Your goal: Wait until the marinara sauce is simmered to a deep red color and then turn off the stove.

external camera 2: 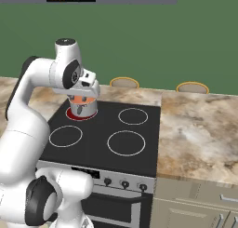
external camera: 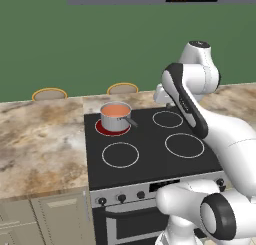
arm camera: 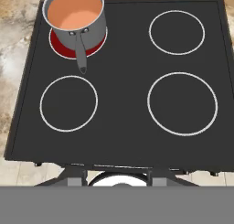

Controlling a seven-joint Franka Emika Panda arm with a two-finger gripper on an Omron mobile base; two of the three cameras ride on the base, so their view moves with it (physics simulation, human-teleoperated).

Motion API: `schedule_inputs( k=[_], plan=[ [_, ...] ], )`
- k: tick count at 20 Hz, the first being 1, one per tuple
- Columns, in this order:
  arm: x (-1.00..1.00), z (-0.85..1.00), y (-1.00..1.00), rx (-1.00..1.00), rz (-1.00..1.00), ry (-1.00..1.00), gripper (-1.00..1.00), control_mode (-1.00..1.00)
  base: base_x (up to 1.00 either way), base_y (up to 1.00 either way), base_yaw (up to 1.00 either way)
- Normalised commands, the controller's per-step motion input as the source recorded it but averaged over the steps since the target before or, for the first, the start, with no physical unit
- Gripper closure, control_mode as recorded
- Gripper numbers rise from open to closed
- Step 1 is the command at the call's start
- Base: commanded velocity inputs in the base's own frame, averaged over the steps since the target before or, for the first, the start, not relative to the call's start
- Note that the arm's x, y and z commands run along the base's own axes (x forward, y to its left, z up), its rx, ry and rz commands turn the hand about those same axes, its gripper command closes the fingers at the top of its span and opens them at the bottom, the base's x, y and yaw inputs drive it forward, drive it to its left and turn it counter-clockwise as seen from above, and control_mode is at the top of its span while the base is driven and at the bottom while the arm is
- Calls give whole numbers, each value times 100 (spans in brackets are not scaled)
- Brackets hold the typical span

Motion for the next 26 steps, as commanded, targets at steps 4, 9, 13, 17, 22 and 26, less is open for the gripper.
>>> schedule_inputs(
  k=[4, 9, 13, 17, 22, 26],
  plan=[
    [0, 0, 0, 0, 0, 0, -100, 100, 0, 0, 0],
    [0, 0, 0, 0, 0, 0, -100, 100, 0, 0, 0],
    [0, 0, 0, 0, 0, 0, -100, 100, 0, 0, 0],
    [0, 0, 0, 0, 0, 0, -100, 100, -16, 0, 0],
    [0, 0, 0, 0, 0, 0, -100, 100, -31, -5, 0],
    [0, 0, 0, 0, 0, 0, -100, 100, -41, -28, 0]
  ],
)
